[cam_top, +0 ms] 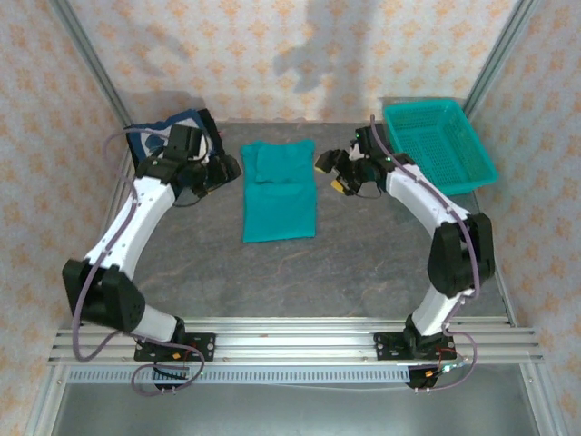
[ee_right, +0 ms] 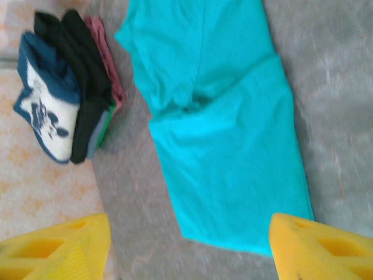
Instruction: Fold and stack the t-shirts
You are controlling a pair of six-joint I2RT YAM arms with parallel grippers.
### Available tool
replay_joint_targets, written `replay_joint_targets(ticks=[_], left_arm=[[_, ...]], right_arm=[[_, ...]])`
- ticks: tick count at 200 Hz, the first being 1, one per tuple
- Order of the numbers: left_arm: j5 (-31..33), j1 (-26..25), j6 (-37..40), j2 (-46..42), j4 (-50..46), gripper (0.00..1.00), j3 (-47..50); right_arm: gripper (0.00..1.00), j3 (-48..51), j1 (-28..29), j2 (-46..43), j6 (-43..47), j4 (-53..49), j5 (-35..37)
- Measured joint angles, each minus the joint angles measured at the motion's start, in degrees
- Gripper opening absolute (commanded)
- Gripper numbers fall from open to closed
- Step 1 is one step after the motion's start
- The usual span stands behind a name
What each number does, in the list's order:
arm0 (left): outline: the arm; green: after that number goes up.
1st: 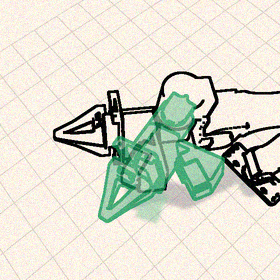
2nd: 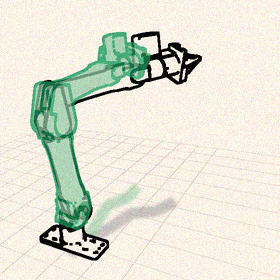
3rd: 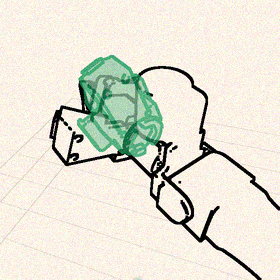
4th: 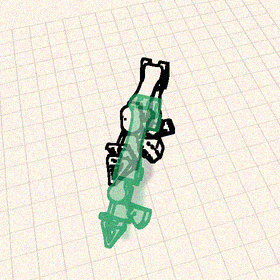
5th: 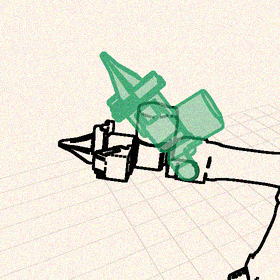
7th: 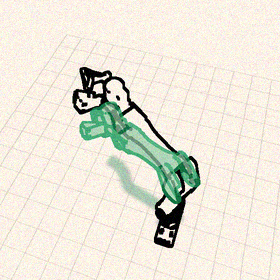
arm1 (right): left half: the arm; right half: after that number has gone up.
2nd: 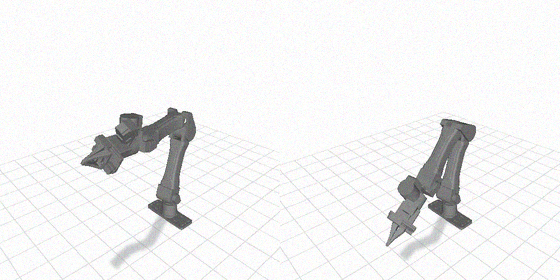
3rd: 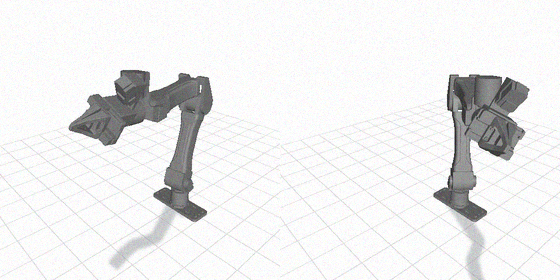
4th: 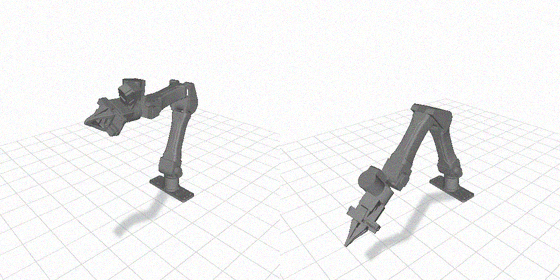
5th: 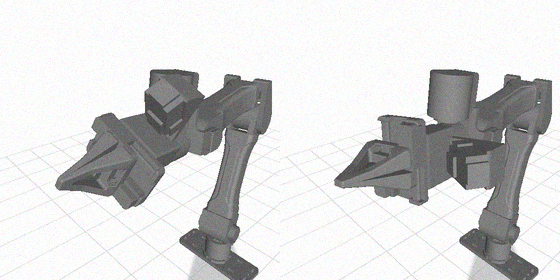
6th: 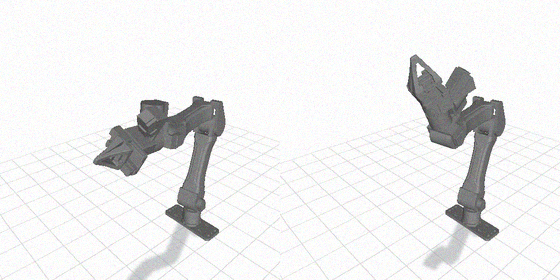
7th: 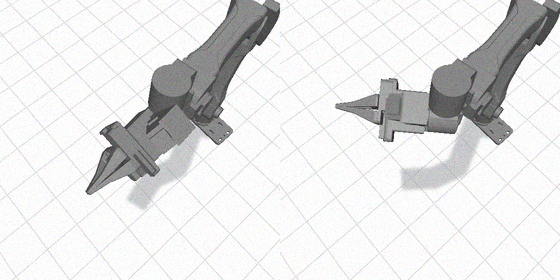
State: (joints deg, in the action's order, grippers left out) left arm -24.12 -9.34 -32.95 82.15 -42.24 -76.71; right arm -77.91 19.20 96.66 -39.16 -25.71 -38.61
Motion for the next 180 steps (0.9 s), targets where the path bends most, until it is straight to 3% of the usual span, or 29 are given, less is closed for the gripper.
replay_joint_targets(ticks=[70,180], left_arm=[[-4.72,-4.17,-4.55,-2.40,4.85,0.69,25.53],[-5.99,-4.57,-9.73,5.81,19.17,0.64,27.34]], right_arm=[[0.71,15.52,7.45,-1.09,-1.29,-0.79,-1.09],[0.65,15.72,8.15,7.26,-3.26,5.77,-1.49]])
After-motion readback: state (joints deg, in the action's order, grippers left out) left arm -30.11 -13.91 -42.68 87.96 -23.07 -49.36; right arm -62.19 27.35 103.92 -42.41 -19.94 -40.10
